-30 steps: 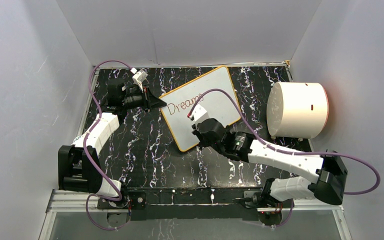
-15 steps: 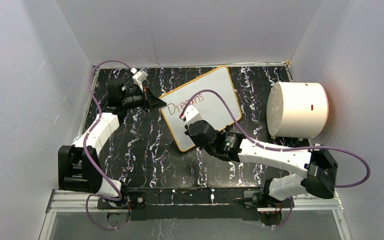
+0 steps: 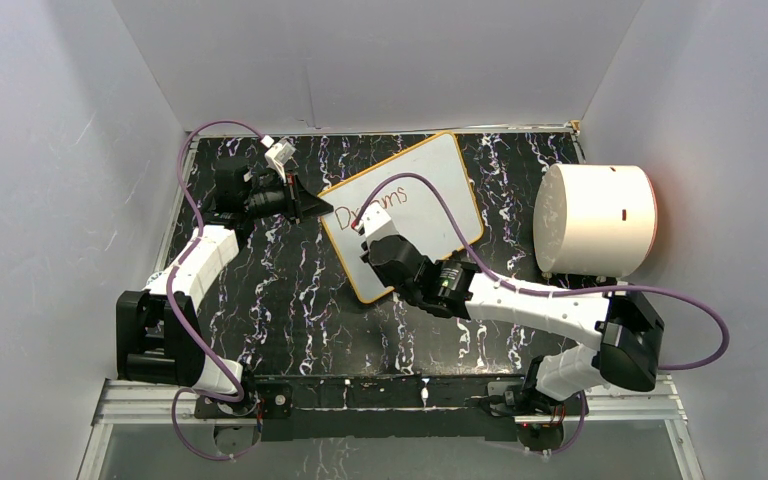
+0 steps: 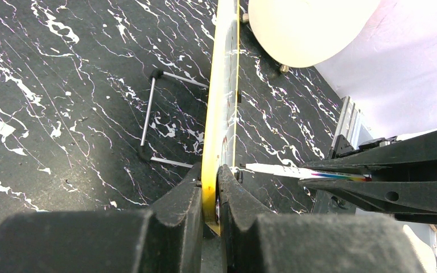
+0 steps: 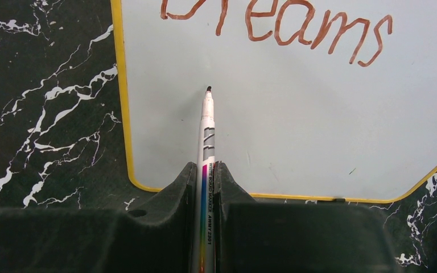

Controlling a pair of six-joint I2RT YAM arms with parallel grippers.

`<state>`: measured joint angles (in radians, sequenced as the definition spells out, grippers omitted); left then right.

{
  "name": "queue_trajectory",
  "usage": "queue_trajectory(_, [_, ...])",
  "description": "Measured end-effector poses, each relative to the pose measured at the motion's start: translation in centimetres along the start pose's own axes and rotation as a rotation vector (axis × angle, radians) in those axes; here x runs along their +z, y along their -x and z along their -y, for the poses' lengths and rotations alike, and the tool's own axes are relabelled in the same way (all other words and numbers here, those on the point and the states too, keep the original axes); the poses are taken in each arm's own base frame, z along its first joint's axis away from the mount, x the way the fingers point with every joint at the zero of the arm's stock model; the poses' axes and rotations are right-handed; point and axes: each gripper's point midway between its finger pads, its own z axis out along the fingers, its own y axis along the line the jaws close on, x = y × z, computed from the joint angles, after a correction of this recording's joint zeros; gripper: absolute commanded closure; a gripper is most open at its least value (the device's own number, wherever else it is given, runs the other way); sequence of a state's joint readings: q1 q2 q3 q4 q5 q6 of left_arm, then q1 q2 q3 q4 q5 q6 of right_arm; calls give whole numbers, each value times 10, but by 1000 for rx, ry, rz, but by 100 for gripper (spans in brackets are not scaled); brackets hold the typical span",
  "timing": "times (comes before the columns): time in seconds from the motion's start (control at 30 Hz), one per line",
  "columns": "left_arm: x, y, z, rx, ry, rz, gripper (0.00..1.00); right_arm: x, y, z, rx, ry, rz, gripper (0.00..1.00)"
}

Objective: Write a sentence on the whiteboard

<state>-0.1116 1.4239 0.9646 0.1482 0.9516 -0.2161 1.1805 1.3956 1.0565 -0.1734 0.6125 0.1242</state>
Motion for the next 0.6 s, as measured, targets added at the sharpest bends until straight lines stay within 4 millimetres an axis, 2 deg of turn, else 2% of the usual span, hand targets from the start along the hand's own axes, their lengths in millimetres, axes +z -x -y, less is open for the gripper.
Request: queue_trajectory(0.6, [0,0,0,0,0,0,100,4,0,0,-11,-9,2,100])
